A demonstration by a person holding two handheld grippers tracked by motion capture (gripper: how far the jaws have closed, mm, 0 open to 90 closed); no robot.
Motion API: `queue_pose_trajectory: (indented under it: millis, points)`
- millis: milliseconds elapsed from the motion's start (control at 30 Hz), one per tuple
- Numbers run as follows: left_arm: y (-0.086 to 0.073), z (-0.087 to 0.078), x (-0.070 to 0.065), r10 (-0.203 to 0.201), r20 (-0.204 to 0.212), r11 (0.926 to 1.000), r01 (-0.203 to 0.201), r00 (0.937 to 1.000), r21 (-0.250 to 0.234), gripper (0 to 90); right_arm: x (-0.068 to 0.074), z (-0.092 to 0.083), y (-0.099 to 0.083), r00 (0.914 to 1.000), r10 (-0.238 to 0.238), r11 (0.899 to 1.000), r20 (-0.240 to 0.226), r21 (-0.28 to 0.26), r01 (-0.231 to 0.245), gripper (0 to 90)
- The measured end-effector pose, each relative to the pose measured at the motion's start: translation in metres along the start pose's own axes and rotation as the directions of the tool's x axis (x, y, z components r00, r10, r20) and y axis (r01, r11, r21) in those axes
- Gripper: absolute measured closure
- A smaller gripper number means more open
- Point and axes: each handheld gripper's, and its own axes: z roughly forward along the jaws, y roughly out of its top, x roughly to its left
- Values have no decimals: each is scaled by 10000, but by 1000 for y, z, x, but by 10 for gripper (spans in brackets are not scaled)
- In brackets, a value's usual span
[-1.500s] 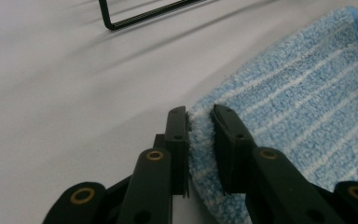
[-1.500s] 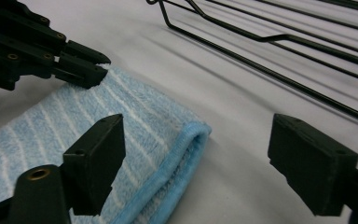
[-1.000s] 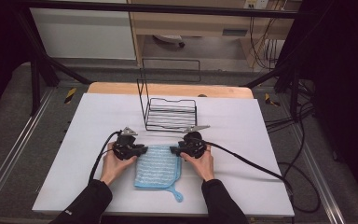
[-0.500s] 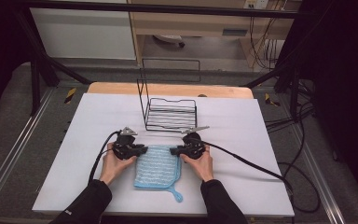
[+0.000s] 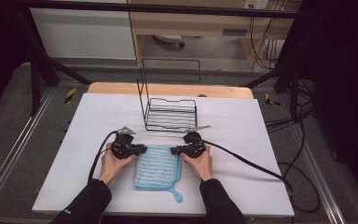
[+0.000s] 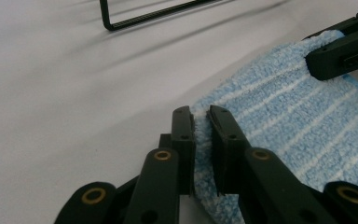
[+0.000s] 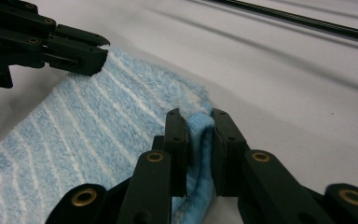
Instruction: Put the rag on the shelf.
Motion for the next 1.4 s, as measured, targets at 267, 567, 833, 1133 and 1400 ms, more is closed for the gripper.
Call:
queue_pose_trajectory:
  millis: [267,567,833,1133,1400]
  points:
    - [2,-6,0,53,47,9996,-52,10000,-263,807,3,-5,1,10000,-23,9998,4,-195,23,793]
    - [4,-16,-3,30,93,9979,-24,10000,-642,811,9,-16,2,9999,-13,9981,-157,-624,3,800]
    - [5,-22,-7,199,88,9962,-190,9998,-855,812,13,-23,2,9997,-190,9955,-179,-928,173,799]
    - [5,-32,-11,359,162,9929,-339,9992,-1137,812,18,-31,1,9992,-323,9923,-253,-1204,290,799]
    - [5,-40,-18,632,142,9882,-606,9979,-1408,811,24,-42,1,9981,-548,9867,-271,-1549,500,799]
